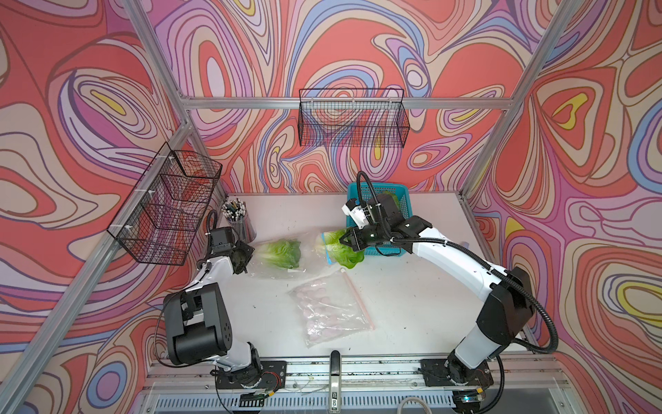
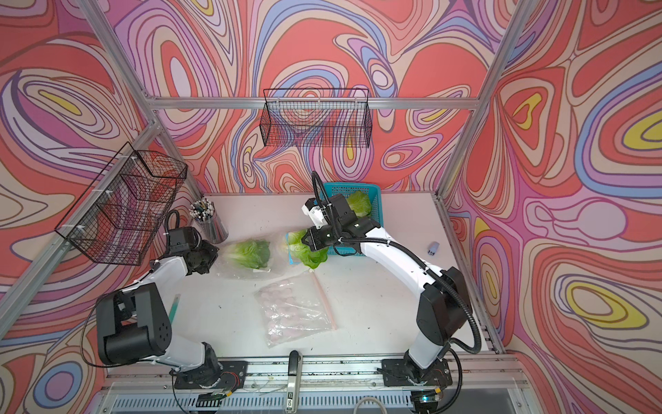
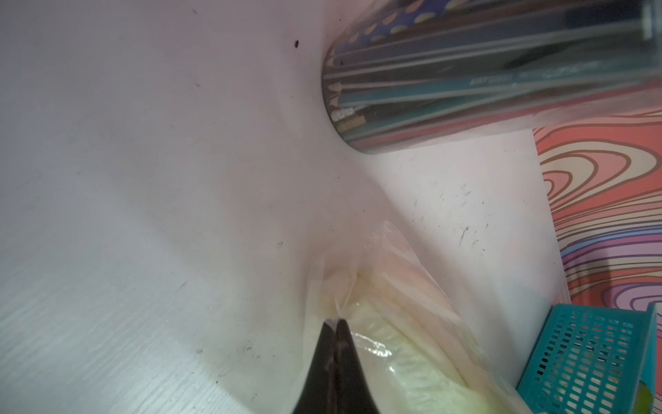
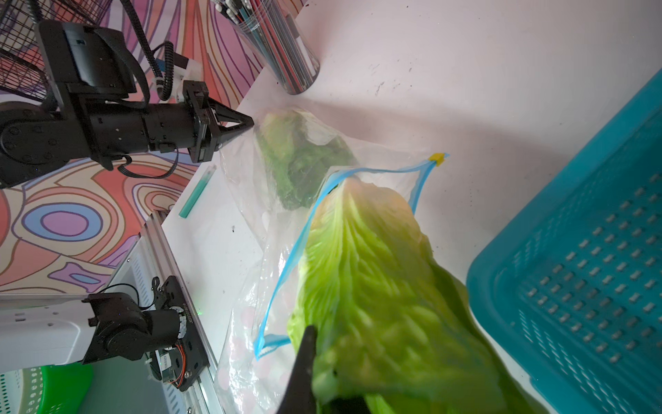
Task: Open the zip-top bag and take out the chinese cabbages
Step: Pick up the Chinese cabbage from the zipper food storage bag, then place the Chinese cabbage in the basket.
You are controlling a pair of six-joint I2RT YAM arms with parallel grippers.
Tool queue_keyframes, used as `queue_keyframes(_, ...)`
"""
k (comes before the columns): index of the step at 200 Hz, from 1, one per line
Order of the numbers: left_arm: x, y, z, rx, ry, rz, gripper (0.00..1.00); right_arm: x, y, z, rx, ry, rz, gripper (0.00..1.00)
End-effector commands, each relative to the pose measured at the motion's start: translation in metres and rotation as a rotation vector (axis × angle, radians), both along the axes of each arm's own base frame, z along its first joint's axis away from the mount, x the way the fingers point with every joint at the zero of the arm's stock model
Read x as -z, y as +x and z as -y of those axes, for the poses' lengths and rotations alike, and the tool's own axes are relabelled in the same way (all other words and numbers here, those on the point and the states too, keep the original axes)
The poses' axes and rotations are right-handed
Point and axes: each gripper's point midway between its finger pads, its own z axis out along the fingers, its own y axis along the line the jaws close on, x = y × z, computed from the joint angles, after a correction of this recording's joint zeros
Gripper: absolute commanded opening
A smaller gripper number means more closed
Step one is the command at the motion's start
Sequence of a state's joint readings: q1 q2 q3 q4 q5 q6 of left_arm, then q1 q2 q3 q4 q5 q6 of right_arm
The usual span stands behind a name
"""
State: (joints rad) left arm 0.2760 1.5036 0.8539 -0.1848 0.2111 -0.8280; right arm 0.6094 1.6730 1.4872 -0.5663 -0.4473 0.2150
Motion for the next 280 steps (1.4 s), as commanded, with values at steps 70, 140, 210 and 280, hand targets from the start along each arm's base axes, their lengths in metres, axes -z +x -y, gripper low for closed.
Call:
queue_keyframes(70,-0.019,-0.008,0.005,0.010,-0.038,-0.029,0.00,-0.021,0.008,0.017,0.069,-0.035,0.075,0.00)
queue_keyframes(140,-0.019,-0.005,0.004,0.018,-0.036,-0.035,0.00,-0.034,0.009,0.034,0.117,-0.084,0.141,0.00)
queue_keyframes(210,-0.026,-0.007,-0.003,0.020,0.020,-0.035,0.00,-0.048,0.019,0.047,0.140,-0.148,0.207,0.00)
queue_keyframes(280,-0.026,-0.001,-0.002,0.036,0.000,-0.017,0.00,-0.075,0.039,0.063,0.146,-0.089,0.281,0.00)
